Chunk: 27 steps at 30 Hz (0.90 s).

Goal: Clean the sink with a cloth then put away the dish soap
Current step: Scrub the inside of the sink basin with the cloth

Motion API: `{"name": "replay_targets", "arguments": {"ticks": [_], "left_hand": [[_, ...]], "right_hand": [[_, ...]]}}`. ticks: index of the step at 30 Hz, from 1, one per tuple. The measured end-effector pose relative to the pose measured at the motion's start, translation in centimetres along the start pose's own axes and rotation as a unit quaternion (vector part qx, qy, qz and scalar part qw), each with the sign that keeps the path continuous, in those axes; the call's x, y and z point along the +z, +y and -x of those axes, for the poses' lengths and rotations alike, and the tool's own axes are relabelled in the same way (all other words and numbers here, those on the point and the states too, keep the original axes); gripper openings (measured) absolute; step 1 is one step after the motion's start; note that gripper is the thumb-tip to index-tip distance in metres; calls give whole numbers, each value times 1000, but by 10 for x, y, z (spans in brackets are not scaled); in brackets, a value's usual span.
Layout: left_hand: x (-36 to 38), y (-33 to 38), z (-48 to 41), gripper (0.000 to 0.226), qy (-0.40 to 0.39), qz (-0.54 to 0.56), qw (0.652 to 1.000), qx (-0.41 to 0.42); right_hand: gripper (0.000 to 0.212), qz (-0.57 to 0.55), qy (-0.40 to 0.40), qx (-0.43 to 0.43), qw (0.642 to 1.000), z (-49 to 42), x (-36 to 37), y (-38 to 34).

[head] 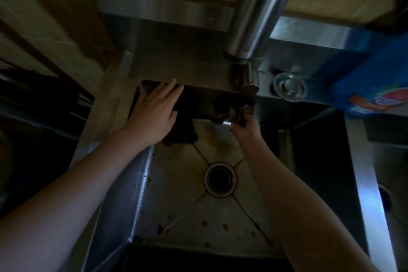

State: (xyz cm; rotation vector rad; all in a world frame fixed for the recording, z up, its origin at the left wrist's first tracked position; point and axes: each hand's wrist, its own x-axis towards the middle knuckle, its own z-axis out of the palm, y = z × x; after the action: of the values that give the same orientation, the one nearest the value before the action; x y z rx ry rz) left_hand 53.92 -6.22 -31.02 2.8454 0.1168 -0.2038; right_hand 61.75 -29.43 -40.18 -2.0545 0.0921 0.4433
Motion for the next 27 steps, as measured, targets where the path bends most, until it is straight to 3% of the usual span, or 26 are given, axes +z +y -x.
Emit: {"name": "replay_targets", "arguments": {"ticks": [6, 10, 14, 17, 19, 24, 27], "left_hand": [[0, 28, -11, 62, -17, 8, 999, 27], [2, 50, -18, 62, -22, 9, 999, 41], [4, 66, -26, 62, -31, 6, 998, 55], [6, 76, -33, 61, -36, 5, 997, 61], [9, 82, -37, 60, -42, 2, 997, 61], [18, 87, -41, 60, -59, -6, 996, 62], [23, 90, -42, 61, -70, -11, 996, 59]], "right_hand": [[13, 5, 70, 25, 997, 1, -66, 22], [23, -82, 117, 97, 985, -1, -102, 34], [17, -254, 165, 167, 938, 2, -133, 26], [20, -407, 219, 212, 861, -9, -144, 25], [19, -369, 224, 203, 879, -13, -142, 23], [35, -501, 228, 259, 794, -32, -114, 18], [23, -538, 186, 274, 775, -35, -89, 11]]}}
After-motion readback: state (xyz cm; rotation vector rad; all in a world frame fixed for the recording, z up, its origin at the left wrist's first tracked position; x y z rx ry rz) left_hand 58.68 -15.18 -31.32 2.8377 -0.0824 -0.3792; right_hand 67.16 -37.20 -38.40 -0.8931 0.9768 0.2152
